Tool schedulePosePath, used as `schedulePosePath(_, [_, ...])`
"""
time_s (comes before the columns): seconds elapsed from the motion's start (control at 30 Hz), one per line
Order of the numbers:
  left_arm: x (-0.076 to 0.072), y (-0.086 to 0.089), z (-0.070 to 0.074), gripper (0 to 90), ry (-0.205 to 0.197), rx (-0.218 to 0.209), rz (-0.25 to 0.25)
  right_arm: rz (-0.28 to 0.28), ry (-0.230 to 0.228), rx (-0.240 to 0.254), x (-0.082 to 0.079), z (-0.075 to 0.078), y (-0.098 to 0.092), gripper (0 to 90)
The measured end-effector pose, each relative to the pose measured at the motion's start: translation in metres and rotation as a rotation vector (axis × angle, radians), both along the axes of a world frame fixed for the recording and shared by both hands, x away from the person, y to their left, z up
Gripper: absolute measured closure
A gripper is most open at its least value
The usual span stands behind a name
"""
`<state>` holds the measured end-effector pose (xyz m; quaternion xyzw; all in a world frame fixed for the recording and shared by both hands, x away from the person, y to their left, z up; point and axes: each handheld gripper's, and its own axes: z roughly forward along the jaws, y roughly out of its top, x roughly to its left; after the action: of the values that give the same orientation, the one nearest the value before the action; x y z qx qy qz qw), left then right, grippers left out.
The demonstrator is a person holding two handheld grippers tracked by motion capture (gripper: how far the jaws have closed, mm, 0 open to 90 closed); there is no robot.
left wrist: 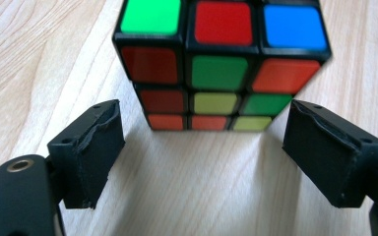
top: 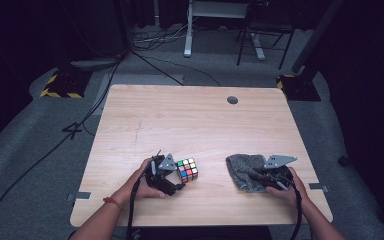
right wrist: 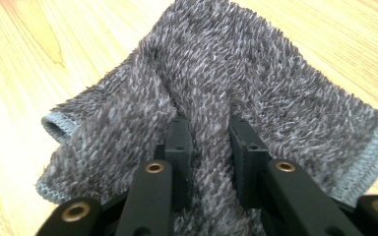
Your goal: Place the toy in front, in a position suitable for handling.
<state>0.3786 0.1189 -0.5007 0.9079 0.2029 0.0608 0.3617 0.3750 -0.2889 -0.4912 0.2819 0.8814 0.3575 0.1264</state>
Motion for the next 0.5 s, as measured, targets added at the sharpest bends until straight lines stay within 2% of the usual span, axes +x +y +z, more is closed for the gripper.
schedulePosePath(0.03, [0.002,-0.001,0.002,15.8,0.004,-0.041,-0.011,0.000,-0.004,0.002,0.000,0.000,0.000,75.7])
schedulePosePath(0.1, [0.002,-0.004,0.004,15.6,-0.027,-0.036,-0.020,-0.001,-0.006,0.000,0.000,0.000,-0.001,75.9])
schedulePosePath(0.17, [0.002,-0.008,0.005,16.0,-0.019,-0.041,-0.031,0.002,-0.009,-0.003,0.000,0.000,0.000,75.9])
schedulePosePath(0.3, [0.003,-0.011,0.008,18.3,-0.037,-0.048,-0.026,0.004,-0.009,-0.007,0.000,0.000,0.000,75.9])
schedulePosePath(0.37, [0.005,-0.012,0.007,25.3,-0.023,-0.074,-0.034,0.001,-0.007,-0.003,0.000,0.000,0.000,76.6])
schedulePosePath(0.5, [0.008,-0.013,0.007,32.2,-0.019,-0.075,-0.037,0.001,-0.007,0.001,0.000,0.000,-0.001,78.4])
